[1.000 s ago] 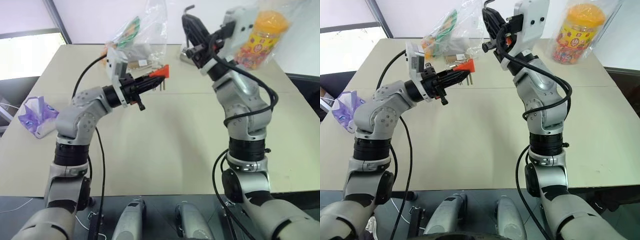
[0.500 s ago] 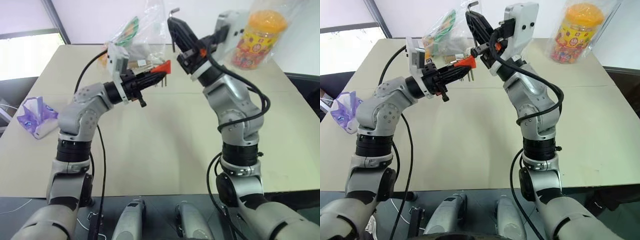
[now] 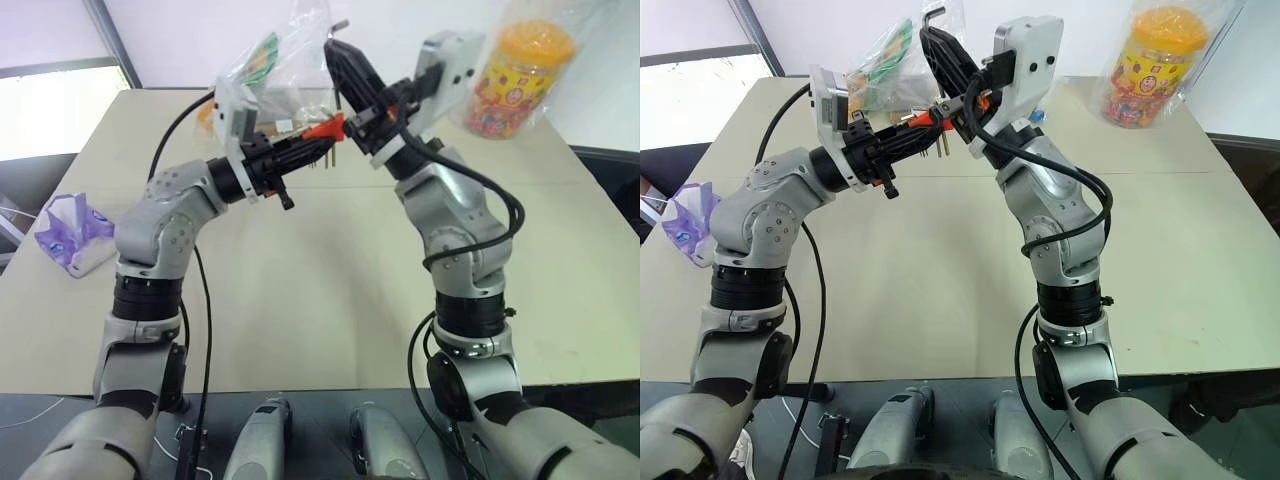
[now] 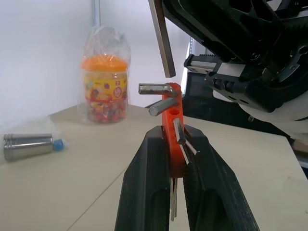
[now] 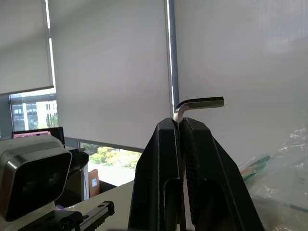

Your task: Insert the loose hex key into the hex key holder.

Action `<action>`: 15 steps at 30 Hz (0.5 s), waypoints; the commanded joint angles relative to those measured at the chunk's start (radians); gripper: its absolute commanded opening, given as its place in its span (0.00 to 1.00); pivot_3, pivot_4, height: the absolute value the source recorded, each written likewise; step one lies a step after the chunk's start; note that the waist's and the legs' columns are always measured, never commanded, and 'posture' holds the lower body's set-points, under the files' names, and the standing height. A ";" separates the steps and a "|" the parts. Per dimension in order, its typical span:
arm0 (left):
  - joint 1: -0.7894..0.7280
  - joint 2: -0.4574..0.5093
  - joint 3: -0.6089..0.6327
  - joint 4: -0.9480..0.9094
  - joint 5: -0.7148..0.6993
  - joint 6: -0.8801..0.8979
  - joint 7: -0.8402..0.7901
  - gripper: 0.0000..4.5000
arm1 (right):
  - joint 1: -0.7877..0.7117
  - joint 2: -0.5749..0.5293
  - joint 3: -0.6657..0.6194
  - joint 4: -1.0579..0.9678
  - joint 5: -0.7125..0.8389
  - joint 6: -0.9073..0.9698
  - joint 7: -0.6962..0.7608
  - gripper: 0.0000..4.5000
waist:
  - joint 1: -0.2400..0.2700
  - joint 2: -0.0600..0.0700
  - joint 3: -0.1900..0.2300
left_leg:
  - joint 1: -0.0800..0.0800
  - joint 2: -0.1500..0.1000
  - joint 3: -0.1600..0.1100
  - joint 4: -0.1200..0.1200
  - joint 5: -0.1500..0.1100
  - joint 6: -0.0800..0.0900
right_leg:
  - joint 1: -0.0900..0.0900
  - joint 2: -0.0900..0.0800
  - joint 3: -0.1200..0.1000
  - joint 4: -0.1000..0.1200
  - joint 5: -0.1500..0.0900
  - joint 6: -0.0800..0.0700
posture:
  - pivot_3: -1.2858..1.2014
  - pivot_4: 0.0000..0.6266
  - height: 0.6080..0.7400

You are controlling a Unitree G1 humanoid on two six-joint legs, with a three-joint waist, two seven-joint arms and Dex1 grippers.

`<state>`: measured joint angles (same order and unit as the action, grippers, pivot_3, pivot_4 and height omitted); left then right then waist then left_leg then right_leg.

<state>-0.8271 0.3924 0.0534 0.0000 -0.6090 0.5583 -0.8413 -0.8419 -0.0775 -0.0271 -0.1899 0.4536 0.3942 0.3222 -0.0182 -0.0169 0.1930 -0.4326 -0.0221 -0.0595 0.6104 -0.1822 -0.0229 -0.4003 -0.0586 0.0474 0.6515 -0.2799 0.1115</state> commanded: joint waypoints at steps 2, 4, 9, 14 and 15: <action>-0.020 -0.001 0.021 -0.020 -0.009 -0.013 0.007 0.00 | -0.002 0.001 -0.001 -0.018 -0.001 -0.027 0.007 0.00 | 0.000 0.000 0.000 | 0.000 0.000 0.000 0.000 0.000 0.000 | 0.000 0.000 0.000 0.000 0.000 0.000 | 0.52 0.24 1.00; -0.022 -0.003 0.022 -0.020 -0.012 -0.012 0.010 0.00 | -0.001 0.002 0.000 -0.019 -0.002 -0.027 0.007 0.00 | 0.000 0.000 0.000 | 0.000 0.000 0.000 0.000 0.000 0.000 | 0.000 0.000 0.000 0.000 0.000 0.000 | 0.52 0.24 1.00; -0.023 -0.004 0.025 -0.024 -0.018 -0.008 0.017 0.00 | 0.004 0.004 0.002 -0.023 -0.002 -0.024 0.004 0.00 | 0.000 0.000 0.000 | 0.000 0.000 0.000 0.000 0.000 0.000 | 0.000 0.000 0.000 0.000 0.000 0.000 | 0.52 0.24 1.00; -0.021 -0.003 0.027 -0.030 -0.025 -0.003 0.020 0.00 | 0.007 0.006 0.004 -0.023 -0.004 -0.027 0.002 0.00 | 0.000 0.000 0.000 | 0.000 0.000 0.000 0.000 0.000 0.000 | 0.000 0.000 0.000 0.000 0.000 0.000 | 0.52 0.24 1.00; -0.021 -0.003 0.026 -0.030 -0.025 -0.003 0.021 0.00 | 0.007 0.007 0.004 -0.022 -0.005 -0.028 0.002 0.00 | 0.000 0.000 0.000 | 0.000 0.000 0.000 0.000 0.000 0.000 | 0.000 0.000 0.000 0.000 0.000 0.000 | 0.52 0.24 1.00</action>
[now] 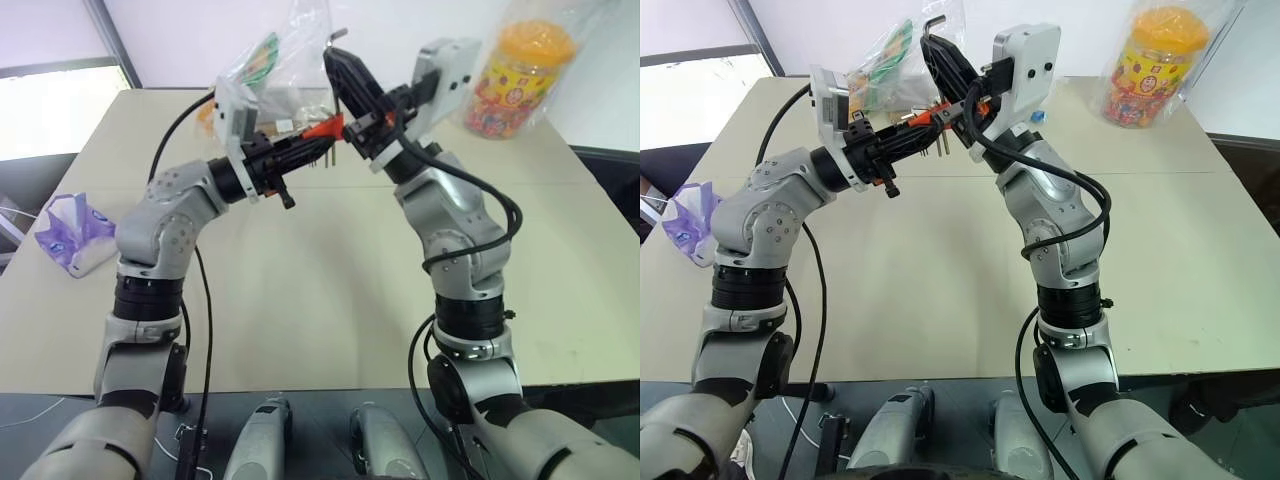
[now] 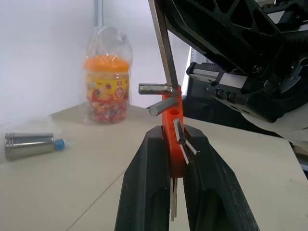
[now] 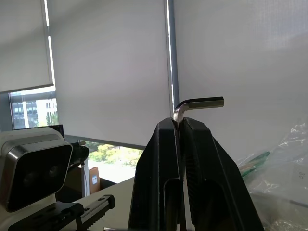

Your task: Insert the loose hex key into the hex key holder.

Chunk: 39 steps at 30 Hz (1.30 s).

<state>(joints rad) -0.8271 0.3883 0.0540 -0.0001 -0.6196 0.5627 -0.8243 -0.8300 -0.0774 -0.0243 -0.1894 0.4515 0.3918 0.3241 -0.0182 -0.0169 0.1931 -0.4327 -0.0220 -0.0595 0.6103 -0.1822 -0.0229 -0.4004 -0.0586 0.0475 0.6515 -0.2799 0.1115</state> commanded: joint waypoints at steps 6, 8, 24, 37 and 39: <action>-0.021 0.001 0.023 -0.031 -0.017 -0.006 0.004 0.00 | -0.007 0.006 -0.002 -0.015 -0.010 -0.038 -0.006 0.00 | 0.000 0.000 0.000 | 0.000 0.000 0.000 0.000 0.000 0.000 | 0.000 0.000 0.000 0.000 0.000 0.000 | 0.52 0.24 1.00; -0.021 0.001 0.021 -0.031 -0.016 -0.005 0.003 0.00 | -0.010 0.005 -0.005 -0.009 -0.015 -0.046 -0.008 0.00 | 0.000 0.000 0.000 | 0.000 0.000 0.000 0.000 0.000 0.000 | 0.000 0.000 0.000 0.000 0.000 0.000 | 0.52 0.24 1.00; -0.038 -0.003 0.029 -0.010 -0.016 -0.004 0.015 0.00 | -0.003 0.008 -0.001 -0.001 -0.030 -0.074 -0.007 0.00 | 0.000 0.000 0.000 | 0.000 0.000 0.000 0.000 0.000 0.000 | 0.000 0.000 0.000 0.000 0.000 0.000 | 0.52 0.24 1.00; -0.047 -0.006 0.031 0.006 -0.013 -0.019 0.019 0.00 | -0.006 0.019 0.001 -0.021 -0.021 -0.066 -0.013 0.00 | 0.000 0.000 0.000 | 0.000 0.000 0.000 0.000 0.000 0.000 | 0.000 0.000 0.000 0.000 0.000 0.000 | 0.52 0.24 1.00; -0.047 -0.007 0.032 0.007 -0.013 -0.020 0.021 0.00 | -0.006 0.017 0.000 -0.026 -0.016 -0.060 -0.011 0.00 | 0.000 0.000 0.000 | 0.000 0.000 0.000 -0.001 0.000 0.000 | 0.000 0.000 0.000 0.000 0.000 0.000 | 0.52 0.24 1.00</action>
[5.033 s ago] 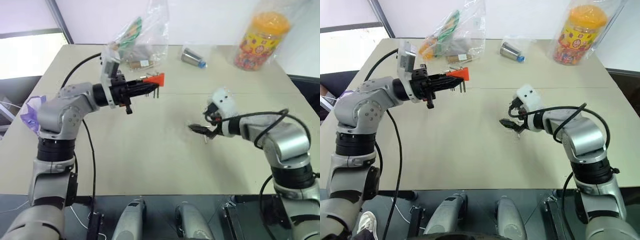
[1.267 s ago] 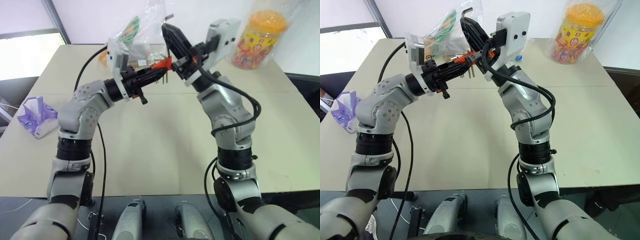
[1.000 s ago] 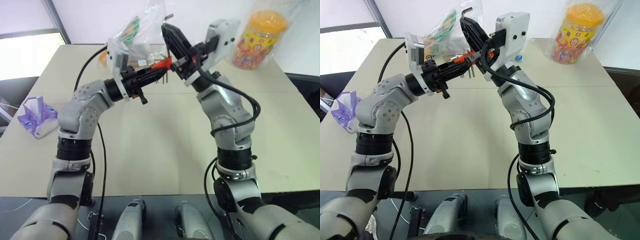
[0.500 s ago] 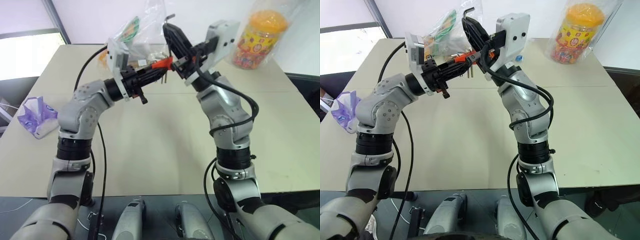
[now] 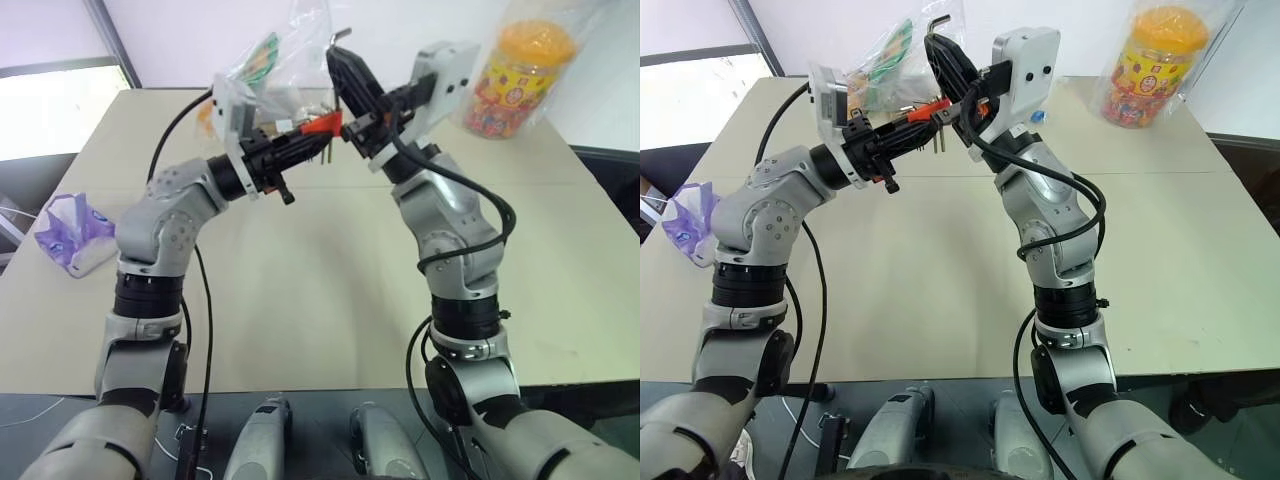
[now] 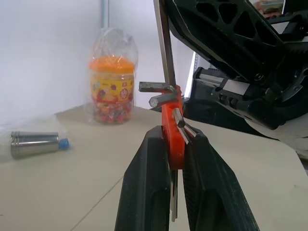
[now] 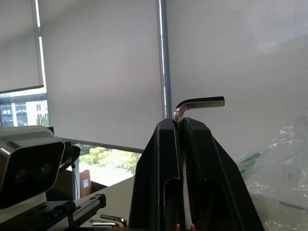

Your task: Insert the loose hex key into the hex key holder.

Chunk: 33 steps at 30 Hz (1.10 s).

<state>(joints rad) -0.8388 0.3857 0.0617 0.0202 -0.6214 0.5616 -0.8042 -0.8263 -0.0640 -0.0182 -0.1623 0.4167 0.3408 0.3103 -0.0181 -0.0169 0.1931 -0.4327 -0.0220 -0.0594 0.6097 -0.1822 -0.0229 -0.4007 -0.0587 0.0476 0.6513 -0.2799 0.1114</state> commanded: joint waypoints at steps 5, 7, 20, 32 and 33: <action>-0.037 -0.008 0.027 -0.011 -0.008 -0.022 0.004 0.00 | -0.009 -0.002 -0.007 -0.058 0.029 0.002 0.012 0.08 | 0.000 0.000 0.000 | 0.000 0.000 0.000 0.000 0.000 0.000 | 0.000 0.000 0.000 0.000 0.000 0.000 | 0.52 0.24 1.00; -0.038 -0.009 0.028 -0.010 -0.007 -0.024 0.004 0.00 | -0.008 -0.005 -0.007 -0.060 0.031 0.005 0.015 0.21 | 0.000 0.000 0.000 | 0.000 0.000 0.000 0.000 0.000 0.000 | 0.000 0.000 0.000 0.000 0.000 0.000 | 0.52 0.24 1.00; -0.031 -0.026 0.022 0.008 -0.005 -0.018 0.015 0.00 | 0.171 -0.185 -0.039 -0.236 0.049 0.119 0.069 0.99 | 0.007 0.000 0.000 | 0.000 0.000 0.000 -0.001 0.000 0.000 | 0.001 0.000 0.000 -0.002 0.000 0.000 | 0.52 0.24 1.00; 0.064 -0.171 -0.033 0.054 -0.052 0.145 0.055 0.00 | 0.306 -0.471 -0.220 -0.444 0.233 0.338 0.105 0.99 | 0.005 0.000 0.000 | -0.002 0.000 0.000 0.001 0.000 0.000 | 0.000 -0.001 0.000 -0.002 0.000 0.000 | 0.52 0.24 1.00; 0.073 -0.189 -0.045 0.070 -0.047 0.152 0.050 0.00 | 0.308 -0.480 -0.224 -0.449 0.237 0.344 0.103 0.99 | 0.006 0.000 0.000 | -0.002 -0.001 0.000 0.001 0.000 0.000 | 0.000 -0.001 0.000 -0.002 0.000 0.000 | 0.52 0.24 1.00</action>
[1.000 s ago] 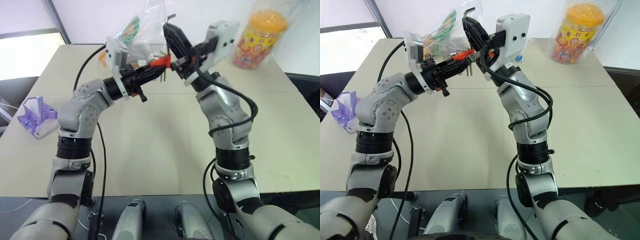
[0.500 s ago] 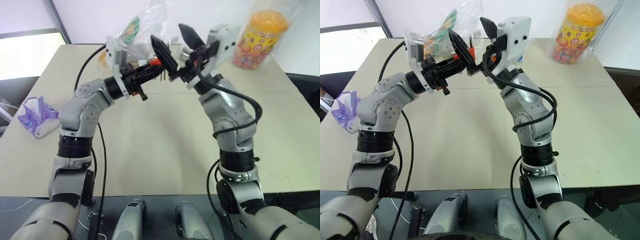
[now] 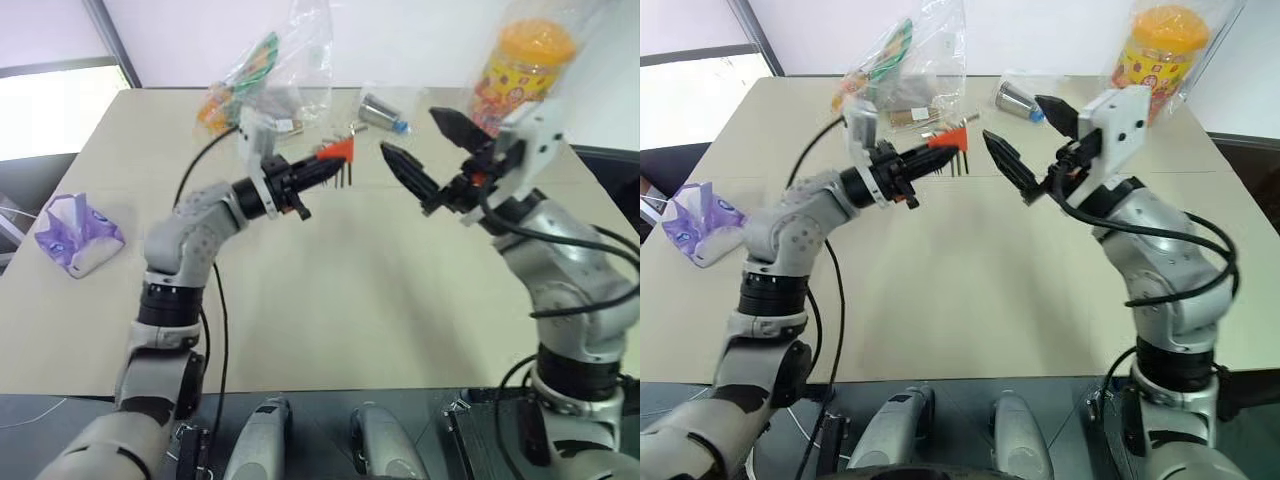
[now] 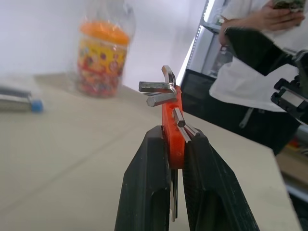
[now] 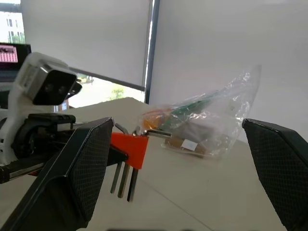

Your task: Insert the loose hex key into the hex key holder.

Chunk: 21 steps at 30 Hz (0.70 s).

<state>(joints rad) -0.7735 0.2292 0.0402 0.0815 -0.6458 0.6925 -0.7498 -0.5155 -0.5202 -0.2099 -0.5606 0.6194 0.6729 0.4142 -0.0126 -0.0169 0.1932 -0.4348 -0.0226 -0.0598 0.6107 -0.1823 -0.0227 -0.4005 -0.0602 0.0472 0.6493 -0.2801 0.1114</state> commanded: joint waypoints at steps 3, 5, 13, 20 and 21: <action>0.035 -0.088 -0.071 0.065 0.006 0.025 -0.019 0.00 | 0.006 -0.039 -0.039 -0.065 0.045 0.024 -0.012 0.99 | 0.000 0.000 0.000 | 0.000 0.000 0.000 0.000 0.000 0.000 | 0.000 0.000 0.000 0.000 0.000 0.000 | 0.52 0.24 1.00; 0.043 -0.137 -0.090 0.136 0.012 0.047 -0.009 0.00 | 0.016 -0.047 -0.040 -0.074 0.046 0.026 -0.021 0.99 | 0.001 0.000 0.000 | 0.000 0.000 0.000 0.000 0.000 0.000 | 0.000 0.000 0.000 0.000 0.000 0.000 | 0.52 0.24 1.00; 0.080 -0.192 -0.190 0.318 0.133 0.046 -0.004 0.00 | 0.052 -0.058 -0.046 -0.113 0.046 0.032 -0.057 0.99 | 0.000 0.000 0.000 | 0.000 0.000 0.000 0.000 0.000 0.000 | 0.000 0.000 0.000 0.000 0.000 0.000 | 0.52 0.24 1.00; 0.093 -0.199 -0.153 0.356 0.149 0.096 0.031 0.00 | 0.075 -0.060 -0.038 -0.137 0.040 0.031 -0.078 0.99 | 0.002 0.000 0.000 | 0.000 0.000 0.000 0.001 0.000 0.000 | 0.000 -0.001 0.000 0.000 0.000 0.000 | 0.52 0.24 1.00; 0.093 -0.197 -0.147 0.360 0.151 0.097 0.038 0.00 | 0.075 -0.060 -0.036 -0.136 0.039 0.030 -0.079 0.99 | 0.002 0.000 0.000 | 0.000 0.000 0.000 0.001 0.000 0.000 | 0.000 -0.001 0.000 0.000 0.000 0.000 | 0.52 0.24 1.00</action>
<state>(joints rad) -0.6816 0.0285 -0.1314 0.4336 -0.5085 0.7834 -0.7292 -0.4365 -0.5695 -0.2286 -0.6578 0.6523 0.7130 0.3400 -0.0107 -0.0169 0.1931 -0.4349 -0.0228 -0.0600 0.6114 -0.1824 -0.0226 -0.4000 -0.0612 0.0472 0.6488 -0.2802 0.1112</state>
